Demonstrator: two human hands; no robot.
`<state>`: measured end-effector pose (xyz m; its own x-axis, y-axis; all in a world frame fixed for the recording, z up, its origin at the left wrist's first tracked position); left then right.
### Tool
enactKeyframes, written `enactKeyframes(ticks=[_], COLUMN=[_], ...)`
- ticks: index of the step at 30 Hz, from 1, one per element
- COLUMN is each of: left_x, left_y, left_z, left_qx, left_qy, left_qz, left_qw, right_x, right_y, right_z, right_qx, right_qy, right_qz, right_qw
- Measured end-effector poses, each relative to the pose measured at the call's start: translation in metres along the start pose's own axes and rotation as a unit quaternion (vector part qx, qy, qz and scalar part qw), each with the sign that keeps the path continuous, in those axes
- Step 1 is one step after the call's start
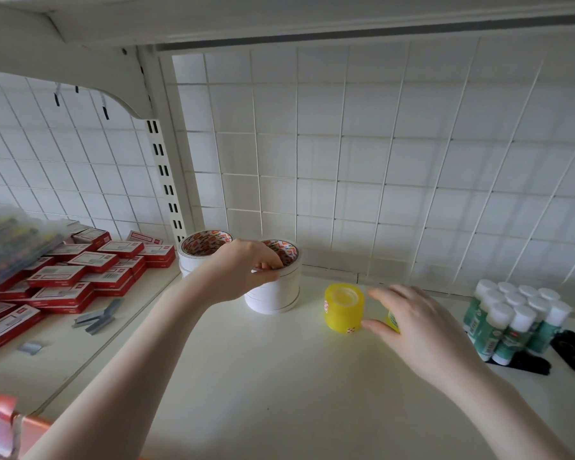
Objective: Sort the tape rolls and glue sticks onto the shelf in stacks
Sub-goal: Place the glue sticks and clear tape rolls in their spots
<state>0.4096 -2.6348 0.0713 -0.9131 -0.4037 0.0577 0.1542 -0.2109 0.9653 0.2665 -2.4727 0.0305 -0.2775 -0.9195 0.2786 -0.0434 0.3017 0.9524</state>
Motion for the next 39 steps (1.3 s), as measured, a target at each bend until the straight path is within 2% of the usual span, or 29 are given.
enactKeyframes(ticks=[9, 17, 20, 23, 26, 30, 34, 39], left_x=[-0.005, -0.01, -0.019, -0.038, -0.058, -0.071, -0.075, -0.073], left_y=[0.002, 0.001, 0.005, 0.007, -0.007, -0.043, -0.078, -0.108], left_z=[0.001, 0.003, 0.011, 0.028, 0.055, 0.089, 0.124, 0.164], left_qx=[0.011, 0.021, 0.057, 0.07, 0.069, 0.041, 0.008, -0.021], left_qy=[0.0, 0.025, 0.015, 0.044, 0.075, 0.124, 0.169, 0.174], left_qz=[0.024, 0.024, 0.072, 0.155, 0.2, 0.2, 0.174, 0.138], left_qw=[1.0, 0.999, 0.996, 0.984, 0.974, 0.971, 0.97, 0.975], right_x=[-0.006, -0.013, -0.023, -0.04, -0.068, -0.113, -0.149, -0.187], right_y=[0.009, 0.028, 0.033, 0.038, 0.046, 0.059, 0.063, 0.069], right_z=[0.0, 0.009, 0.013, 0.022, 0.039, 0.071, 0.102, 0.133], right_qx=[0.008, 0.012, -0.009, -0.029, -0.047, -0.042, -0.048, -0.051], right_qy=[-0.008, -0.033, -0.05, -0.067, -0.076, -0.109, -0.128, -0.168], right_qz=[-0.02, -0.007, -0.003, 0.003, 0.057, 0.103, 0.104, 0.093], right_qw=[1.0, 0.999, 0.999, 0.997, 0.994, 0.988, 0.985, 0.98])
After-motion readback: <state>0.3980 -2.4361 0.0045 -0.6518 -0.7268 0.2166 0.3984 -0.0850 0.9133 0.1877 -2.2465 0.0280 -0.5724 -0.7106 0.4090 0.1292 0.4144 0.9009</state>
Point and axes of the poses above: each hand's wrist, its own x-axis towards the middle knuckle, its own y-axis out of the back of the hand, z = x × y, the point moved 8 cm from there along x, towards the middle knuckle, and after that the axes turned 13 degrees about -z, right-handed, at the moved point
